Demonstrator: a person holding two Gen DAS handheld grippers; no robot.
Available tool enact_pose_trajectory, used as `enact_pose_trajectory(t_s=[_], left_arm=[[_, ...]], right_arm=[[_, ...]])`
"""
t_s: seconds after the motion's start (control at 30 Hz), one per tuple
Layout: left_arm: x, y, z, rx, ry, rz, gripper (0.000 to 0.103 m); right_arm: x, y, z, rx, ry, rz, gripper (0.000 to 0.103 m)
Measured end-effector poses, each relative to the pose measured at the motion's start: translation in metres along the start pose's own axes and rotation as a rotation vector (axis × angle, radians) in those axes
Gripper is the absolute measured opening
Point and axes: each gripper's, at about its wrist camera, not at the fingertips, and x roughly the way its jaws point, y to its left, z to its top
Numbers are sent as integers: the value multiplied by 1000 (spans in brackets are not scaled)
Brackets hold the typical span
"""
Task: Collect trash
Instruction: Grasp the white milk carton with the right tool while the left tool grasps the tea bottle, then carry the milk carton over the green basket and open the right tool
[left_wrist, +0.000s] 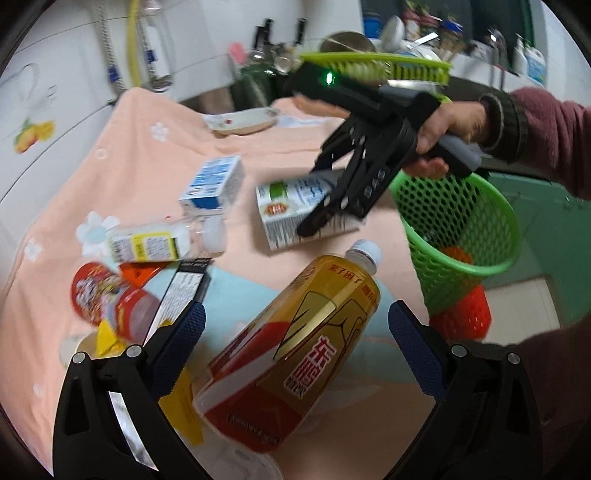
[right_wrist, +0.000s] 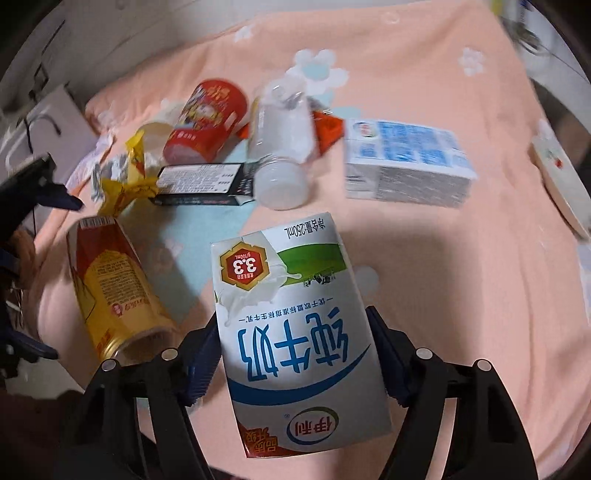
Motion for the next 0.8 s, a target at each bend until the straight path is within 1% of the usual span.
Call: enact_pose_trajectory(t_s=[0.13, 0.23, 0.4, 0.47, 0.67, 0.73, 0.77, 0.8], left_arm=[[13, -5, 5, 76, 42, -44, 98], [21, -12, 7, 138, 66, -61, 98], [34, -19, 7, 231, 124, -69, 98], [40, -21, 5, 266, 146, -62, 98], [60, -22, 2, 308, 210, -48, 98], [65, -22, 1, 315, 225, -39, 95], [68, -21, 1, 312, 228, -42, 91], [69, -21, 1, 308, 235, -46, 85]], right_arm=[[-21, -5, -17, 56, -32, -13, 70], [-39, -5, -34, 91, -51, -26, 70], [-64, -2, -61, 146, -89, -34, 70], [-68, 2, -69, 160, -93, -38, 70], [-73, 13, -102, 211, -95, -56, 70], [-73, 15, -115, 235, -92, -67, 70], [-73, 15, -118, 245, -91, -69, 70], [-74, 14, -124, 264, -92, -72, 70]])
